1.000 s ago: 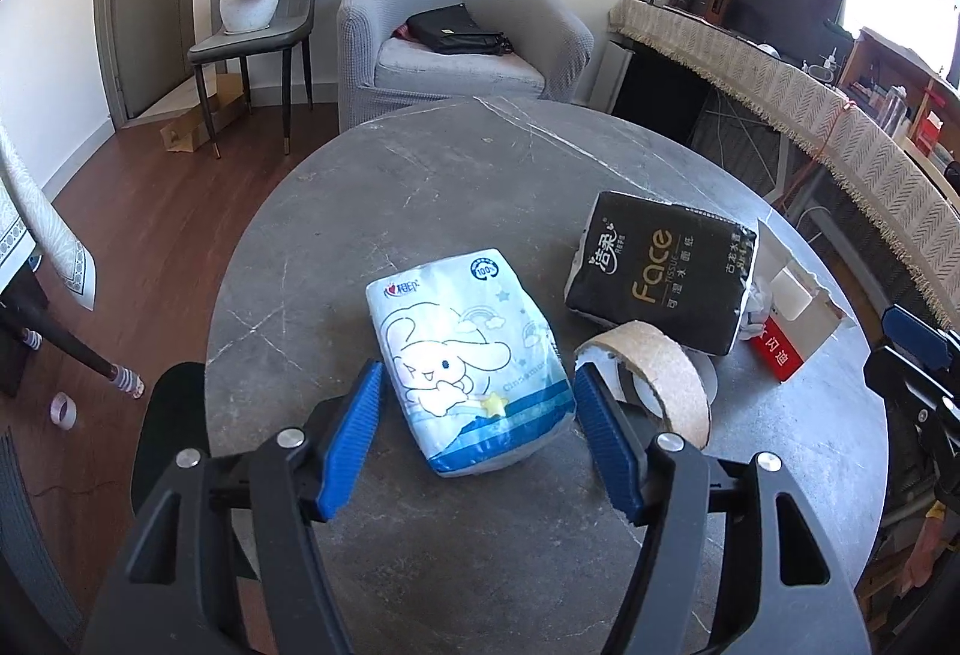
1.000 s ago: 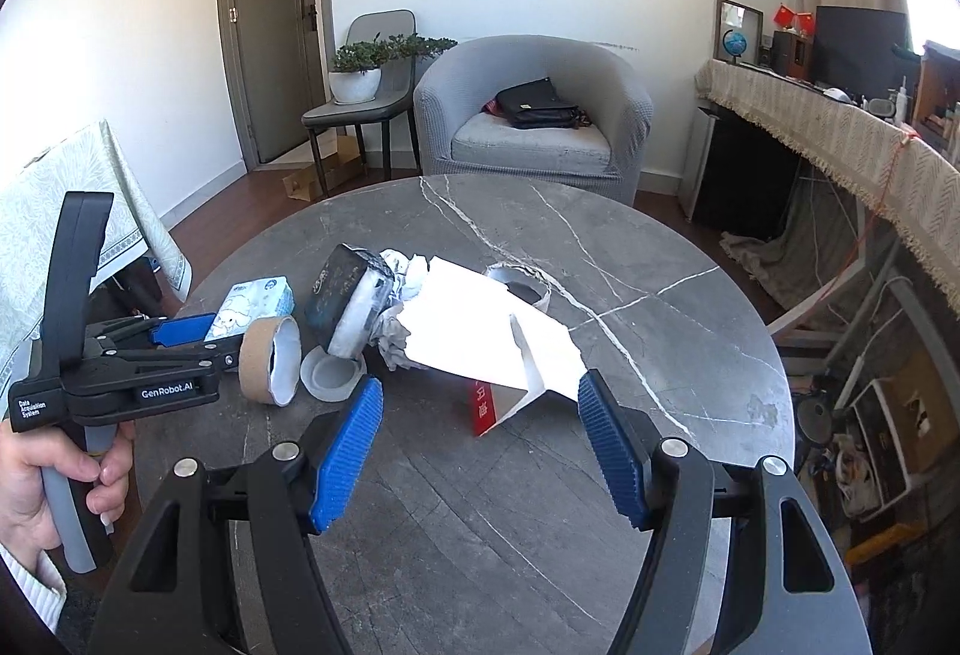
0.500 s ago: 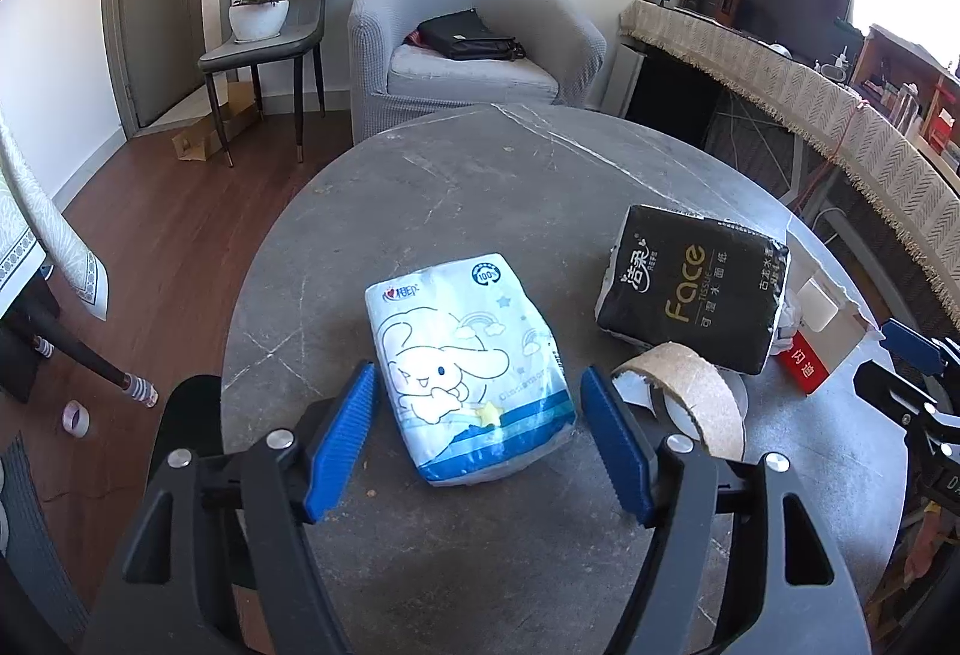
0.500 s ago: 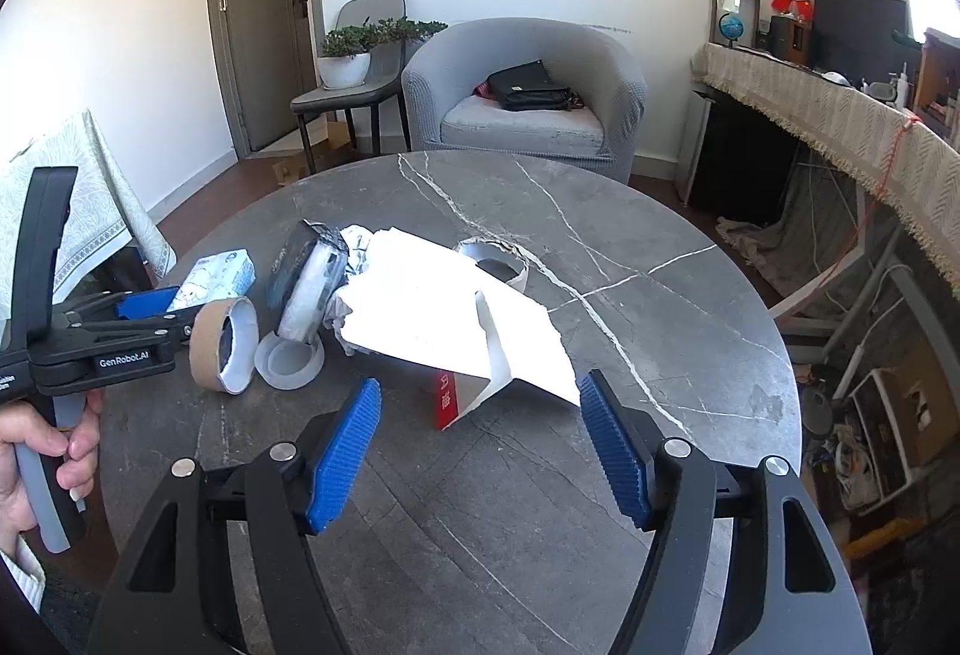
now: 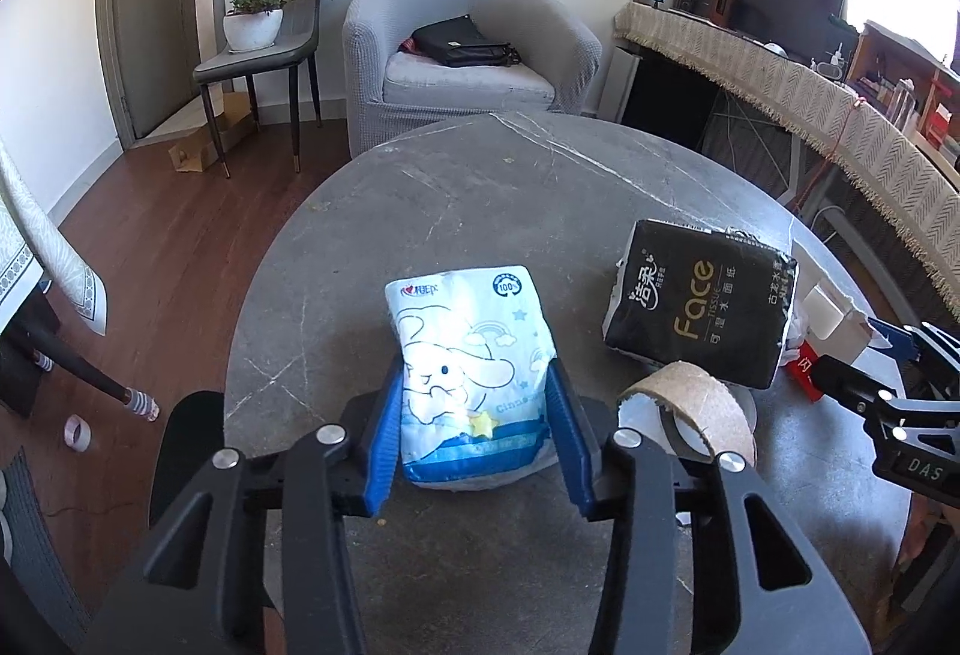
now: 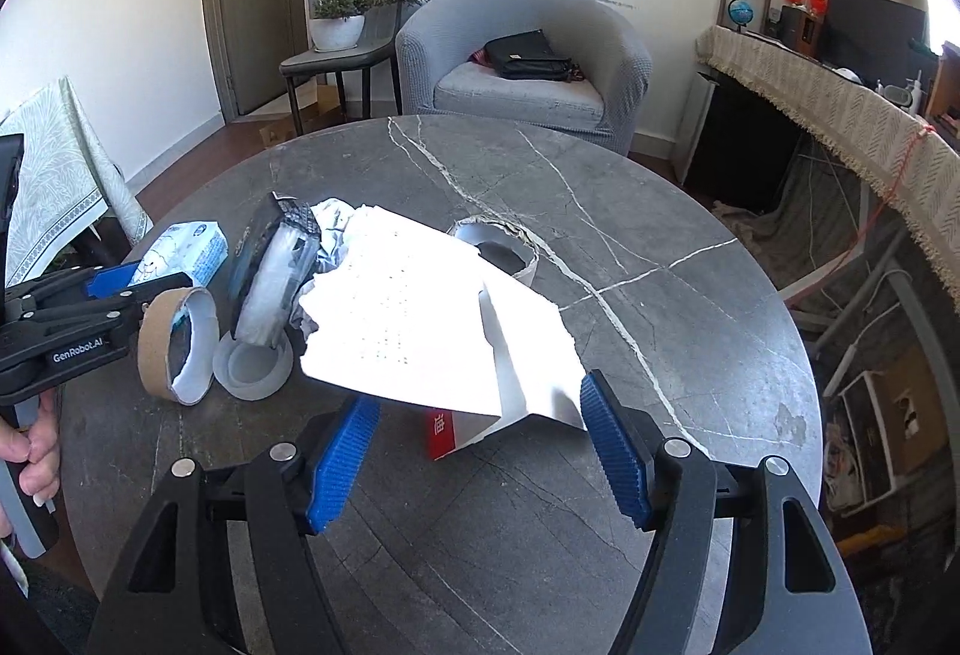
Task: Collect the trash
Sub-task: 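Grasp the blue-and-white tissue pack with the left tool while the right tool grasps the white paper sheet, then carry both items to the bin and open the left tool to drop the tissue pack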
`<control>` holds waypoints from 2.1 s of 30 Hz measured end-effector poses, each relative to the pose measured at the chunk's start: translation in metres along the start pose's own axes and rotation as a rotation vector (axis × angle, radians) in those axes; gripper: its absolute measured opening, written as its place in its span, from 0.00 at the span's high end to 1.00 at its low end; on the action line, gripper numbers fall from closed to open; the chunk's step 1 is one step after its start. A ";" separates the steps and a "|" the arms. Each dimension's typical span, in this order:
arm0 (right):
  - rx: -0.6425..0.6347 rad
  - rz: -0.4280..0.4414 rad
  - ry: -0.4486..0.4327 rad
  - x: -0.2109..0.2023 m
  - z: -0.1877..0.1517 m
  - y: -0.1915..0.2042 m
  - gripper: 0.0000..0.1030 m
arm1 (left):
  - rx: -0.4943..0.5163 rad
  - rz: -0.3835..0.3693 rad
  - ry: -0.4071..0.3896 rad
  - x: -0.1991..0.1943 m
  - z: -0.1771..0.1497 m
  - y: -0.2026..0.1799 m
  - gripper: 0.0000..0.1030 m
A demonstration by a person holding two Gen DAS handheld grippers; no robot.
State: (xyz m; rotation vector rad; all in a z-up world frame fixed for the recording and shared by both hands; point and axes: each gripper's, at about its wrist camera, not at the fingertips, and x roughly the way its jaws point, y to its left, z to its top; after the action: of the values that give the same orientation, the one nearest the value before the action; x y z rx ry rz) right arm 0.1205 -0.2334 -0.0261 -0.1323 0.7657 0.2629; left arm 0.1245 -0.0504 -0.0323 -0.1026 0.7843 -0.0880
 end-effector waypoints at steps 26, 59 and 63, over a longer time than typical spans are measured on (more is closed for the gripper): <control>0.049 0.029 0.018 0.007 0.019 -0.010 0.78 | 0.010 -0.145 -0.018 -0.009 0.014 0.012 0.91; -0.086 0.210 -0.144 -0.028 0.078 0.123 0.82 | -0.077 -0.007 -0.083 -0.062 0.016 0.136 0.92; -0.120 0.249 -0.127 -0.019 0.081 0.152 0.82 | -0.079 0.027 -0.062 -0.060 0.009 0.161 0.92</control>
State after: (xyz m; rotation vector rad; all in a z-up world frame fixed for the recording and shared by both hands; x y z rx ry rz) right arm 0.1187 -0.0743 0.0414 -0.1321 0.6399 0.5490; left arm 0.0955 0.1167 -0.0042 -0.1683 0.7272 -0.0281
